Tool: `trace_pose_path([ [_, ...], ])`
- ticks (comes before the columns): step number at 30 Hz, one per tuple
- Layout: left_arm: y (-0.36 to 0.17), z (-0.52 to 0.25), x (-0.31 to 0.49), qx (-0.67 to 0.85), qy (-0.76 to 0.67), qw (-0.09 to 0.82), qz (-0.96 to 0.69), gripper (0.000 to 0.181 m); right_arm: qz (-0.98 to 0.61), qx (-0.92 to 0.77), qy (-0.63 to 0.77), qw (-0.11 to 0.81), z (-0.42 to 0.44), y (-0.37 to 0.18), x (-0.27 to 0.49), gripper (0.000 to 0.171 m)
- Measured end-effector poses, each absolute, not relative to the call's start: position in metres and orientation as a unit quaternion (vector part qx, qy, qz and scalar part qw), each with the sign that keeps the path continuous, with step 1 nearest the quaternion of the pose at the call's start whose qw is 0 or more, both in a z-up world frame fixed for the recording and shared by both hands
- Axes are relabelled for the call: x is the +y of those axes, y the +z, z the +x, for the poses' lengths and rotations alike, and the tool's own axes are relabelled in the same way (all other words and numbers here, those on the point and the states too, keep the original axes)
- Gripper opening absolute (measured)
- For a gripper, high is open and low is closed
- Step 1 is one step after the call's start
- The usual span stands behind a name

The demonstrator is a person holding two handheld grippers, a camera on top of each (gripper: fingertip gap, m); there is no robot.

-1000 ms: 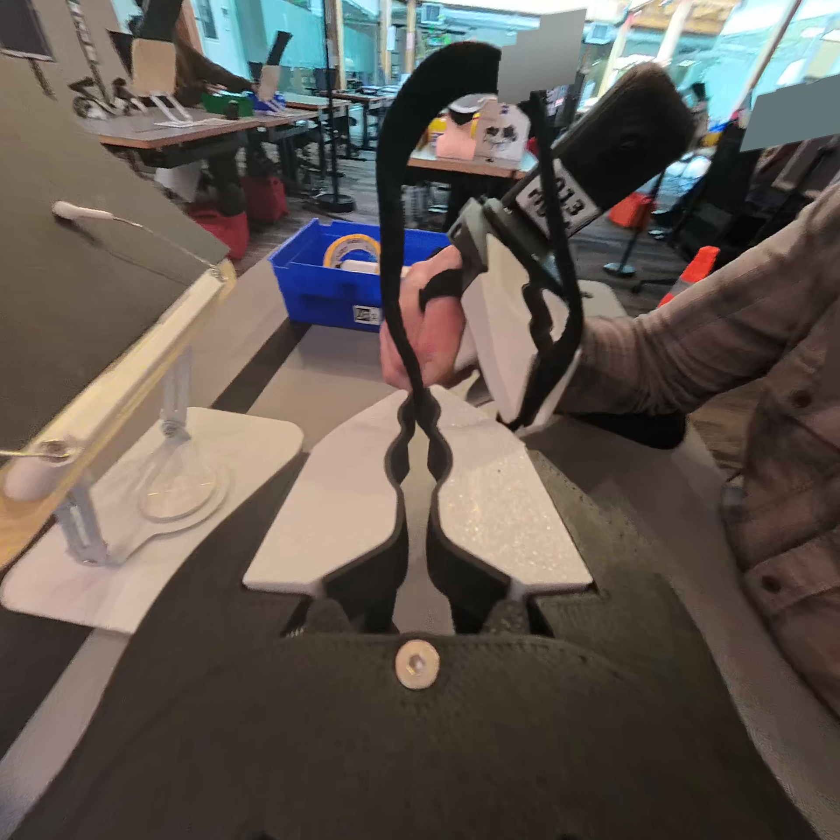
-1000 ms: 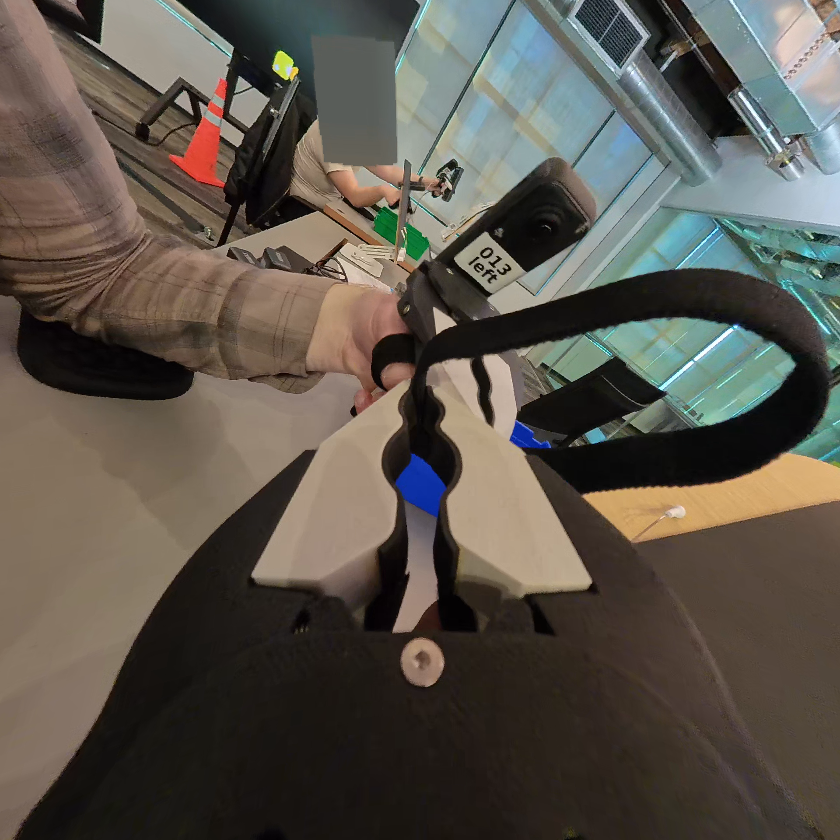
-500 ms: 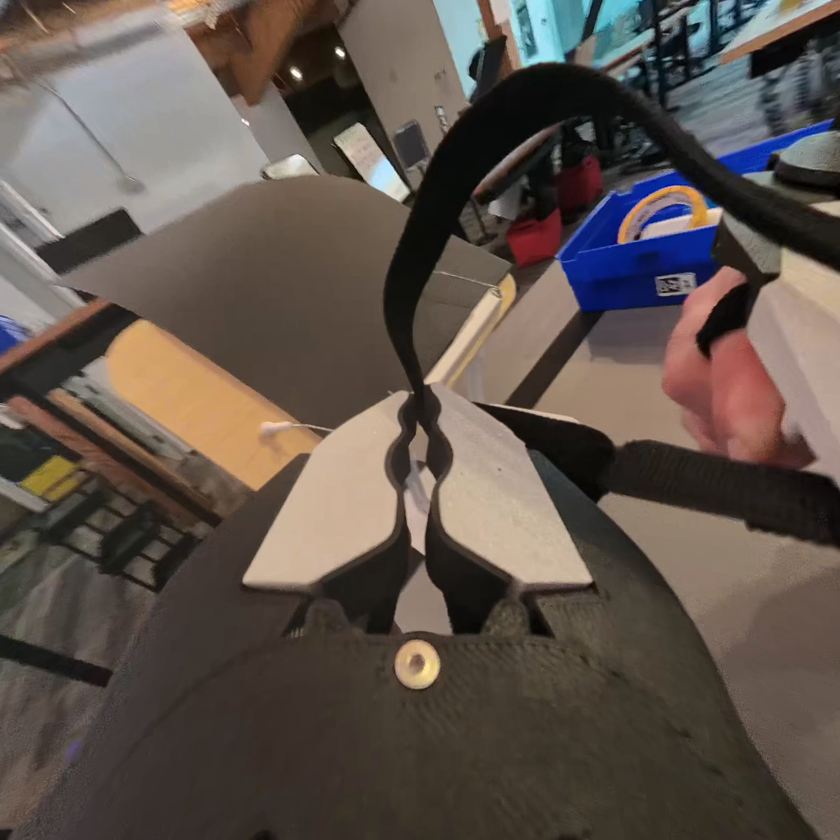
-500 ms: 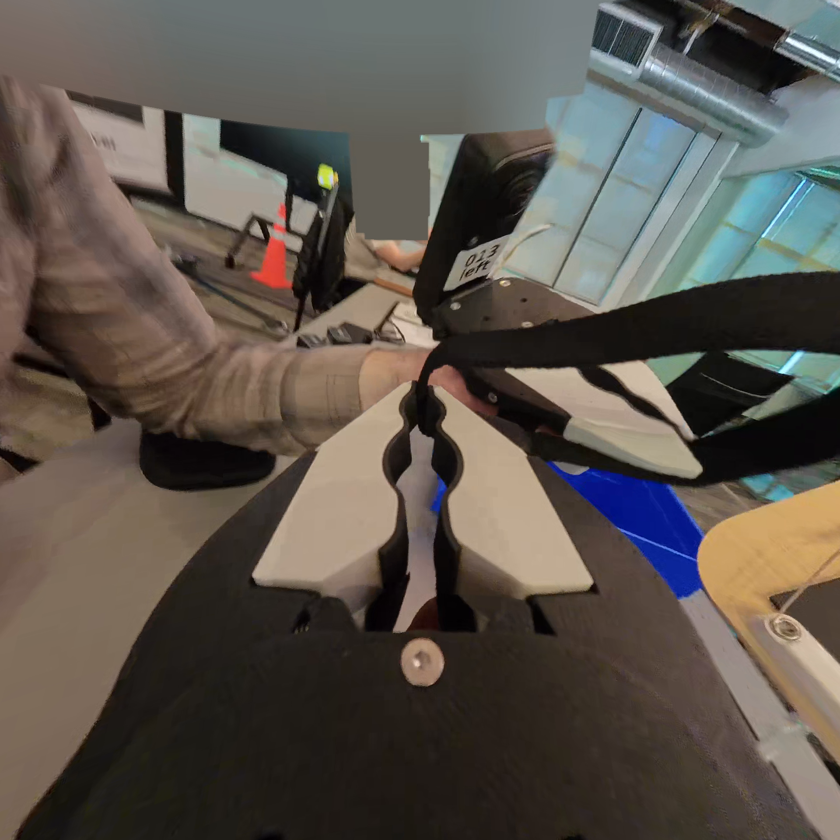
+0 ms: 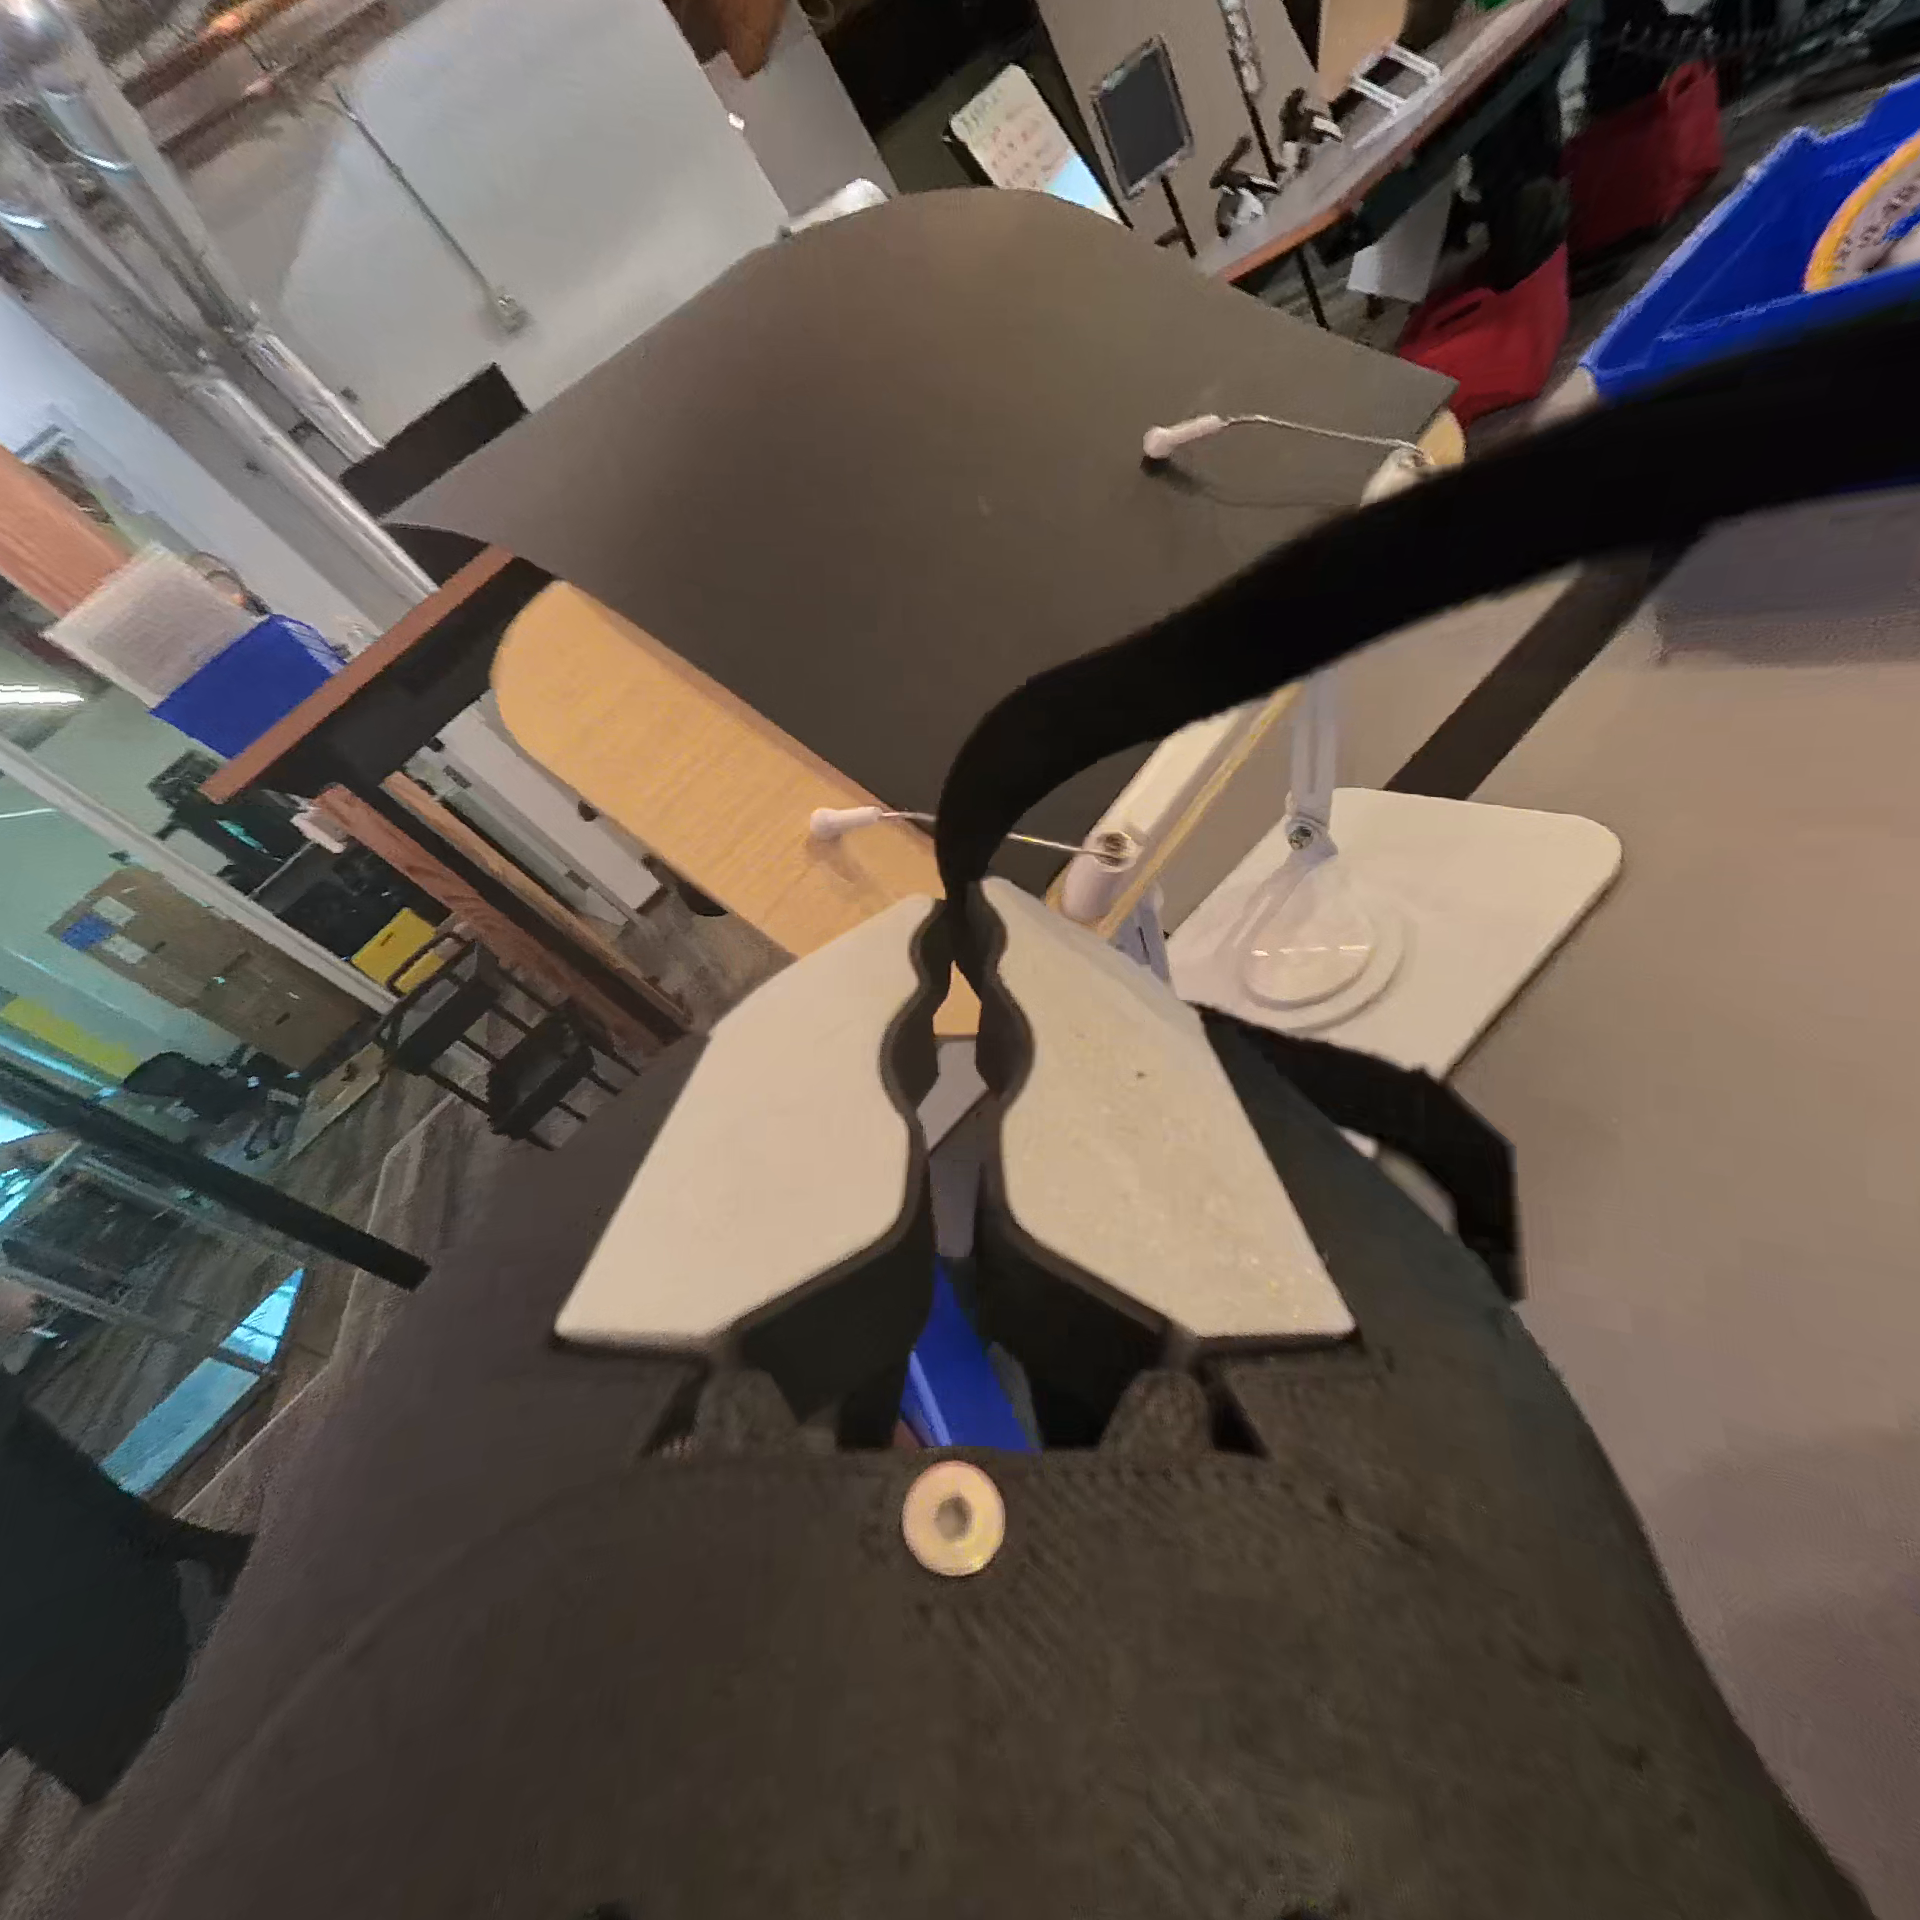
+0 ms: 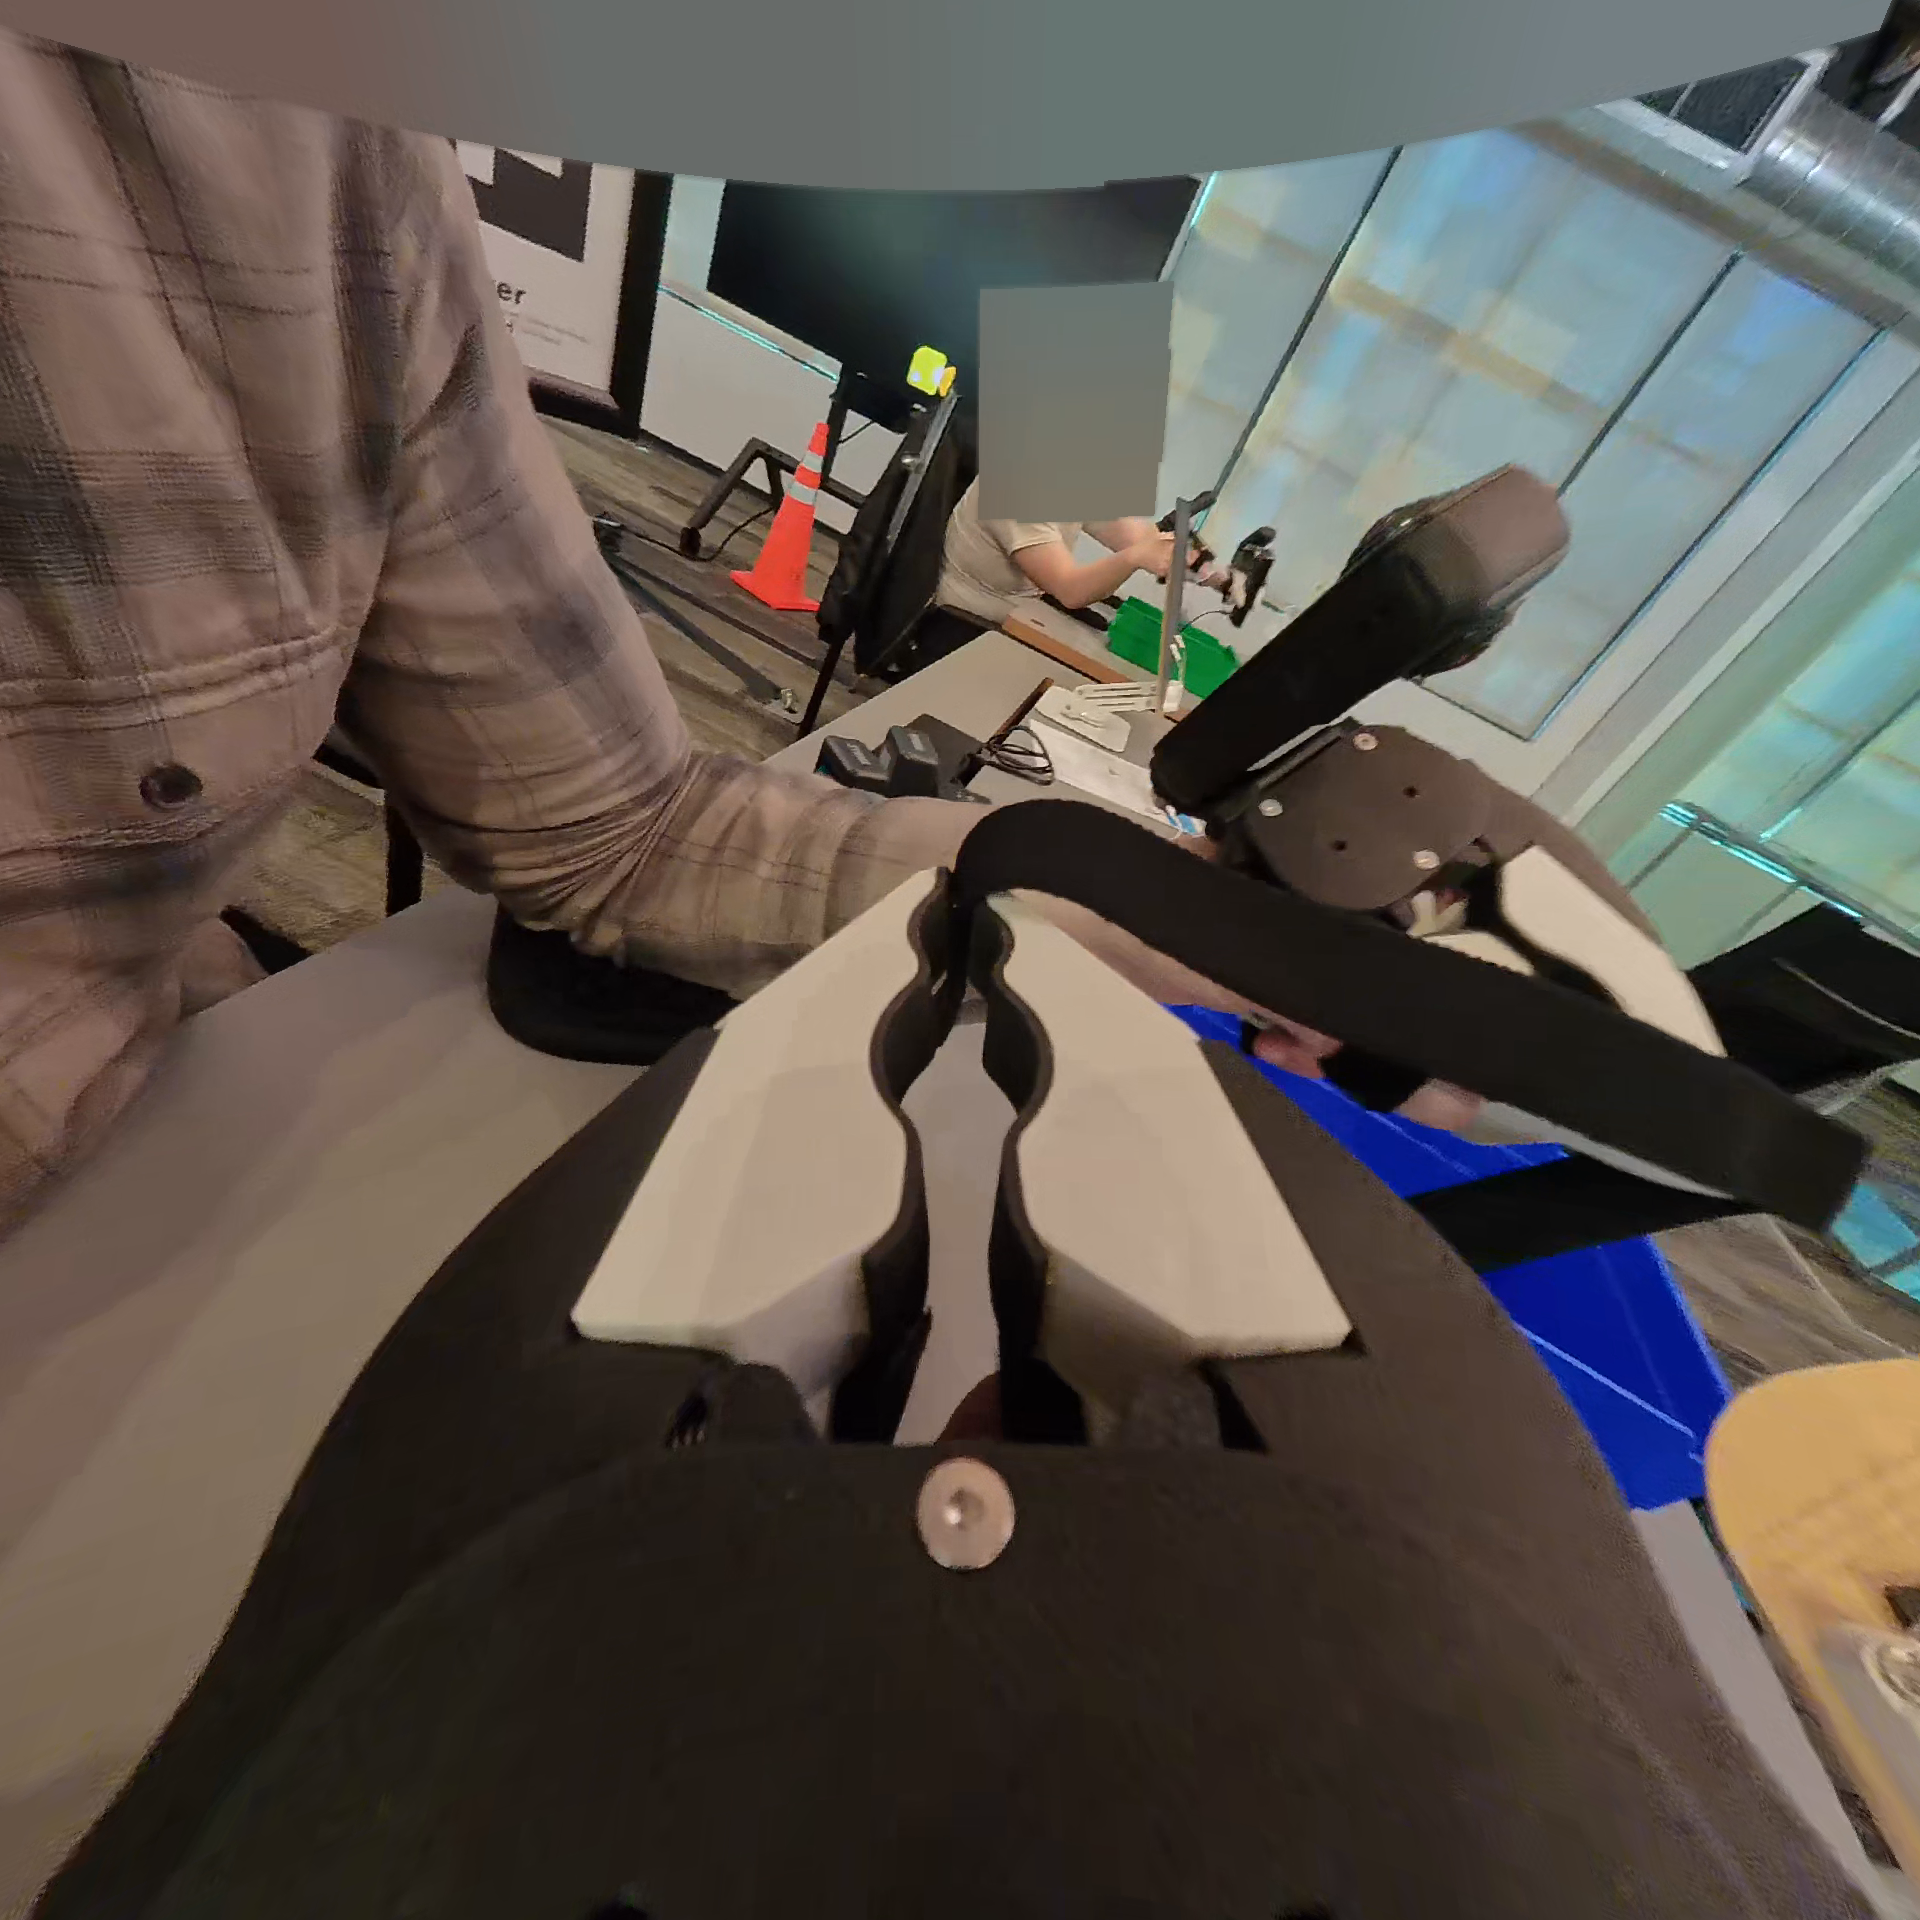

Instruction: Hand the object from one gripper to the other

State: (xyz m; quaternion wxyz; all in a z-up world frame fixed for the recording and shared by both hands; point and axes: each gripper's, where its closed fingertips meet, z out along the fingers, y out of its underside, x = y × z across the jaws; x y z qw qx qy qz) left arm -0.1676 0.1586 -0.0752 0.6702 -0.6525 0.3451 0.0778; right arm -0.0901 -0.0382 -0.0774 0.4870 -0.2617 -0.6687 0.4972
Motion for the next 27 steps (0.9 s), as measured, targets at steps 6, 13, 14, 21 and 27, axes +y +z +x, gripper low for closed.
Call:
trace_pose_path([
  [6, -0.085, -0.152, 0.155, 0.373, 0.062, 0.655, -0.655, 0.001, -0.294, -0.694, 0.460, 0.470, -0.083, -0.091, -0.018, 0.031],
  [13, -0.066, -0.154, 0.146, 0.376, 0.080, 0.681, -0.623, 0.002, -0.364, -0.776, 0.310, 0.412, -0.052, -0.134, 0.019, 0.064],
  [14, -0.066, -0.154, 0.145, 0.379, 0.087, 0.679, -0.623, 0.001, -0.376, -0.781, 0.296, 0.401, -0.045, -0.137, 0.024, 0.065],
  [21, -0.049, -0.148, 0.133, 0.389, 0.111, 0.707, -0.580, 0.001, -0.378, -0.751, 0.225, 0.493, -0.016, -0.095, 0.052, 0.056],
  [27, -0.039, -0.118, 0.107, 0.459, 0.140, 0.730, -0.487, 0.001, -0.378, -0.670, 0.250, 0.588, -0.027, -0.056, 0.071, 0.042],
])
